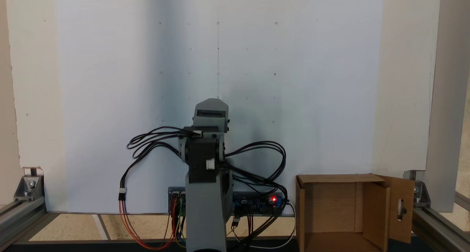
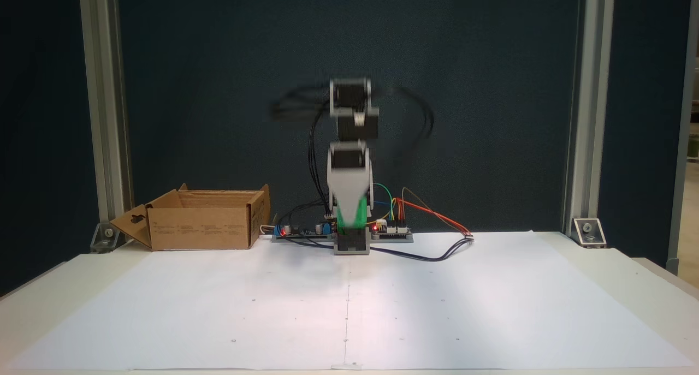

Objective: Grasp a green dice and put it in the bin.

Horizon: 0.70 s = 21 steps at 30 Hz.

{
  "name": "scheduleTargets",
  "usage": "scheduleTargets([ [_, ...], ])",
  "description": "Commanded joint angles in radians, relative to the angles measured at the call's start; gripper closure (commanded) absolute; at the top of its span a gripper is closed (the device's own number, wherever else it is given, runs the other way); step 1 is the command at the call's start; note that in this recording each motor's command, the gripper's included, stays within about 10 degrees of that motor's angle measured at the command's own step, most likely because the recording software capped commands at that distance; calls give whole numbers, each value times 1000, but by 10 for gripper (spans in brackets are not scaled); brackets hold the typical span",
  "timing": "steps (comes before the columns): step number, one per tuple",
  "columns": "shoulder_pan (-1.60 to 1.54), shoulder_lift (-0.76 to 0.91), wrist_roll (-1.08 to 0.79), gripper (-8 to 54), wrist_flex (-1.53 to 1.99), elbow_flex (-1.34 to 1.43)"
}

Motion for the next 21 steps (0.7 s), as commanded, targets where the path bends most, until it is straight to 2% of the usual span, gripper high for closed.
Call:
scheduleTargets([
  [1, -21, 20, 46, 340, 162, -159],
  [6, 86, 15, 32, 340, 328, -445],
  [11, 429, -54, -175, 340, 291, -445],
  [17, 857, -150, -403, 340, 66, -445],
  [21, 1149, -160, -495, 340, -49, -454],
])
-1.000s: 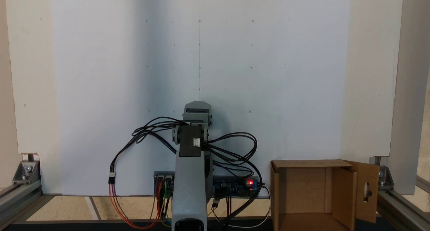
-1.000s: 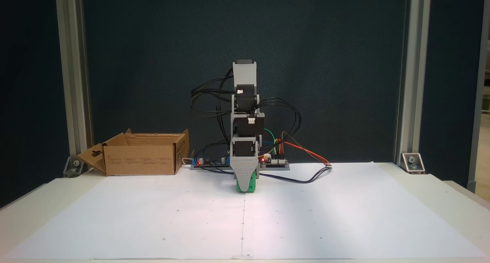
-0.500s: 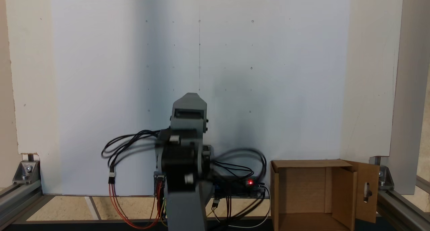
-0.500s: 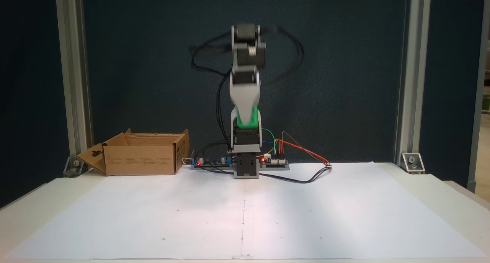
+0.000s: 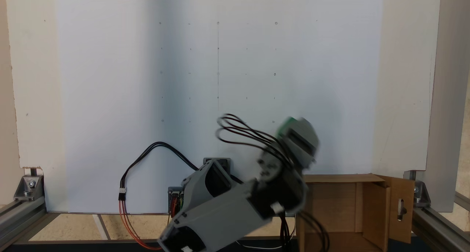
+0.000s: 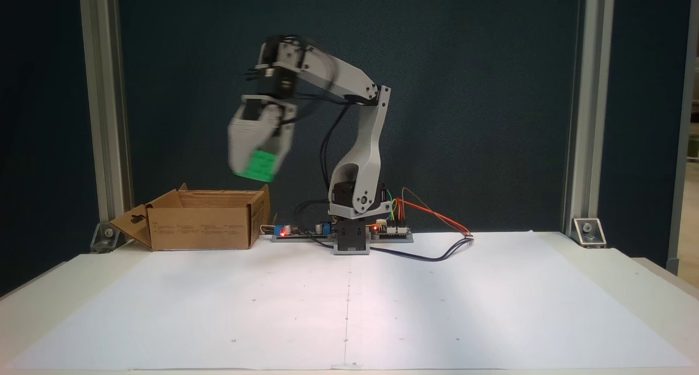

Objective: Grasp a green dice and put it in the bin.

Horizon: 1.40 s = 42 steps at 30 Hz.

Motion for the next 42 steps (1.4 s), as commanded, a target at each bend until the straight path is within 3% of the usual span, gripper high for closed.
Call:
scheduleTargets([
  [1, 161, -5, -110, 340, -71, -66],
  [13, 707, -124, -141, 340, -109, -146],
  [23, 761, -476, -141, 340, -233, -146],
  [32, 782, -502, -140, 340, -344, -146],
  [33, 784, -502, -140, 315, -356, -146],
  [35, 792, -502, -138, 166, -362, -146],
  [38, 804, -505, -133, 50, -387, -146],
  [42, 801, -499, -107, 46, -457, -147],
])
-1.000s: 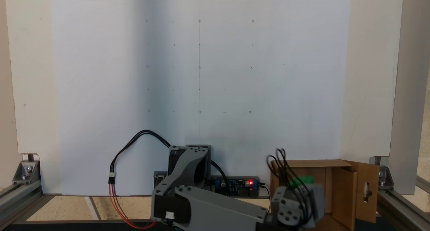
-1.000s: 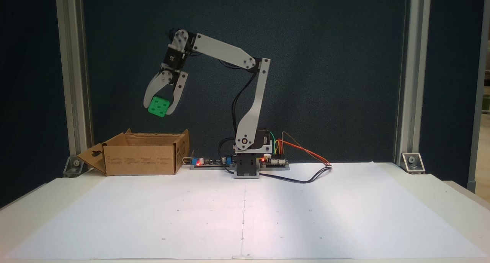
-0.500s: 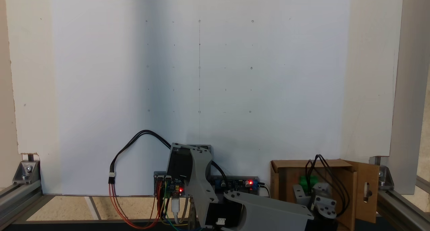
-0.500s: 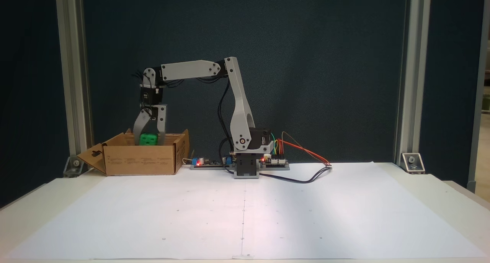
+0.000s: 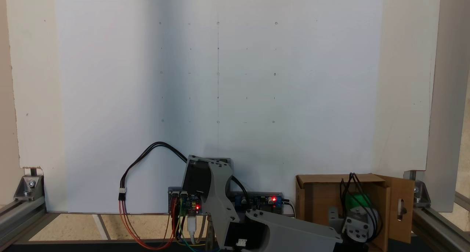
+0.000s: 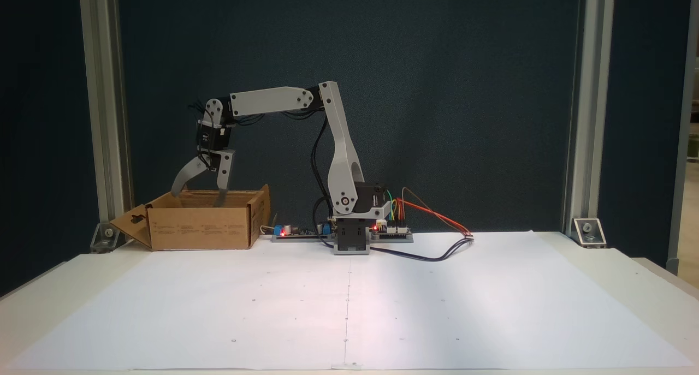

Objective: Grasp a green dice and put it in the bin.

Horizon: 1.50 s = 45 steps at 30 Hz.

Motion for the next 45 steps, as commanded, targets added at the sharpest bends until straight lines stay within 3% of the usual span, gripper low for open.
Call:
scheduleTargets([
  [1, 6, 35, 0, 46, -92, -61],
  [9, -368, 388, 357, 15, -201, -61],
  [17, -948, 600, 371, 15, -198, -43],
  [28, -1736, 861, 371, 13, -215, 356],
  [35, -1781, 986, 370, 13, -521, 614],
  [45, -1776, 1045, 370, -1, -942, 672],
])
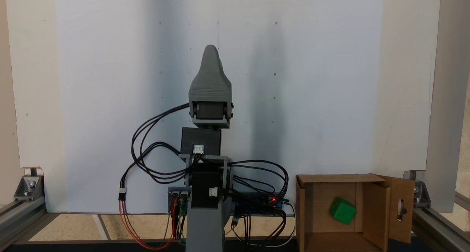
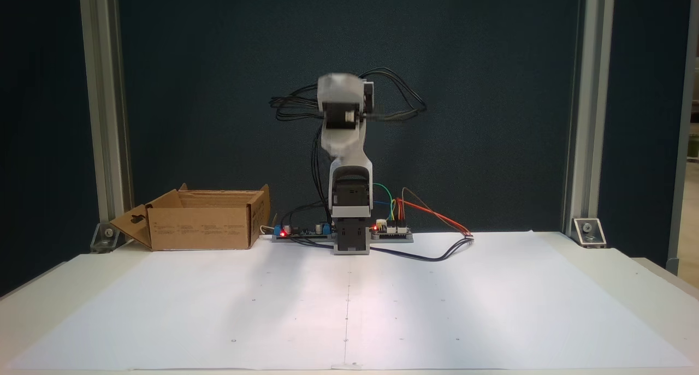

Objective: Grasp a green dice and put it in the bin.

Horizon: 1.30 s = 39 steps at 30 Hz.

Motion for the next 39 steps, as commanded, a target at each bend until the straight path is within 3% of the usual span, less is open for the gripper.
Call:
scheduleTargets([
  [1, 0, 115, 43, -1, -161, -29],
  [7, -2, 117, 38, -1, -318, -6],
  [30, -3, 115, 0, 18, -1248, 689],
  [39, -5, 112, -2, 15, -1305, 923],
])
